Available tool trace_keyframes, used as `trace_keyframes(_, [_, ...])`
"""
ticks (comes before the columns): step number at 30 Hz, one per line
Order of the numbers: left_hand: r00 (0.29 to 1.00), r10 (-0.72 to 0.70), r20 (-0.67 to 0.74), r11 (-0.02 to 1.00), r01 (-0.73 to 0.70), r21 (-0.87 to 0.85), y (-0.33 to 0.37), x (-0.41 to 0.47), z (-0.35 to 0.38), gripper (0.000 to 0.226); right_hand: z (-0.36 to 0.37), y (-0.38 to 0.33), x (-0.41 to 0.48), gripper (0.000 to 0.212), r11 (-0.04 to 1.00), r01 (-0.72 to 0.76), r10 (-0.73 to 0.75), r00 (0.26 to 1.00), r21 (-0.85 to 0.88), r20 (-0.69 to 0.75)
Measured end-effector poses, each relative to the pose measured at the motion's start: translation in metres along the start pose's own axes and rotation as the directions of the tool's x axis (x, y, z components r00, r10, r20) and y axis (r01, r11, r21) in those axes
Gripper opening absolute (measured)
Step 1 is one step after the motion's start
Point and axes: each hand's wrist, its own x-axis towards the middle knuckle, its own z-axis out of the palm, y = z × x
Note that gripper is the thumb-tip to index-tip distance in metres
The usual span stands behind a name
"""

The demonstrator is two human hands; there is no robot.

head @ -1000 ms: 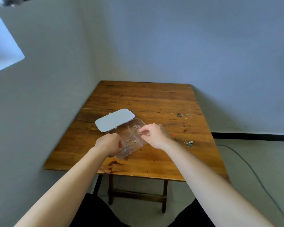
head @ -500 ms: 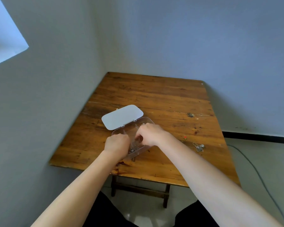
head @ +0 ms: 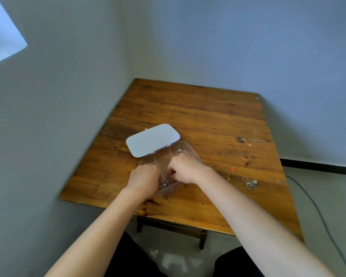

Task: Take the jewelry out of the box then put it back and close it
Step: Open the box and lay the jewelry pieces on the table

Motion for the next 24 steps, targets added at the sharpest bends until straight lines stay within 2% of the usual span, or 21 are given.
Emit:
trace_keyframes(5, [0.998, 0.048, -0.041, 0.989, -0.053, -0.135, -0.008, -0.002, 0.004, 0.009, 0.0, 0.0, 0.002, 0.014, 1.0, -0.007, 0.007, 0.999, -0.003, 0.036])
trace_keyframes(8, [0.994, 0.051, -0.097, 0.949, -0.079, -0.307, -0.014, -0.006, 0.001, 0.011, 0.003, 0.006, -0.006, 0.019, 0.981, -0.027, 0.023, 0.999, 0.19, 0.023])
trace_keyframes(11, [0.981, -0.06, -0.183, 0.822, -0.056, -0.567, -0.021, -0.011, -0.008, 0.013, 0.003, 0.013, -0.021, 0.017, 0.916, -0.024, 0.064, 0.994, 0.401, -0.089])
trace_keyframes(13, [0.968, -0.162, -0.191, 0.649, -0.041, -0.76, -0.023, -0.014, -0.017, 0.01, -0.002, 0.017, -0.032, 0.011, 0.858, -0.016, 0.139, 0.97, 0.514, -0.201])
trace_keyframes(15, [0.962, -0.24, -0.134, 0.376, -0.035, -0.926, -0.021, -0.016, -0.03, 0.007, -0.011, 0.022, -0.041, 0.013, 0.745, 0.002, 0.234, 0.936, 0.667, -0.264])
trace_keyframes(18, [0.971, -0.23, -0.065, 0.096, -0.044, -0.994, -0.013, -0.013, -0.048, 0.009, -0.024, 0.028, -0.052, 0.017, 0.413, 0.117, 0.356, 0.892, 0.903, -0.278])
trace_keyframes(20, [0.98, -0.194, -0.041, -0.044, -0.051, -0.998, -0.004, -0.01, -0.058, 0.008, -0.032, 0.029, -0.058, 0.015, 0.183, 0.213, 0.407, 0.872, 0.96, -0.271])
trace_keyframes(21, [0.982, -0.184, -0.037, -0.093, -0.054, -0.994, 0.001, -0.009, -0.061, 0.008, -0.035, 0.029, -0.061, 0.016, 0.103, 0.246, 0.427, 0.864, 0.964, -0.266])
trace_keyframes(22, [0.983, -0.18, -0.034, -0.131, -0.058, -0.99, 0.005, -0.007, -0.063, 0.008, -0.039, 0.029, -0.064, 0.016, 0.051, 0.272, 0.442, 0.857, 0.961, -0.266])
trace_keyframes(24, [0.983, -0.184, -0.025, -0.188, -0.06, -0.98, 0.014, -0.003, -0.067, 0.01, -0.044, 0.03, -0.07, 0.015, 0.01, 0.309, 0.462, 0.842, 0.951, -0.278])
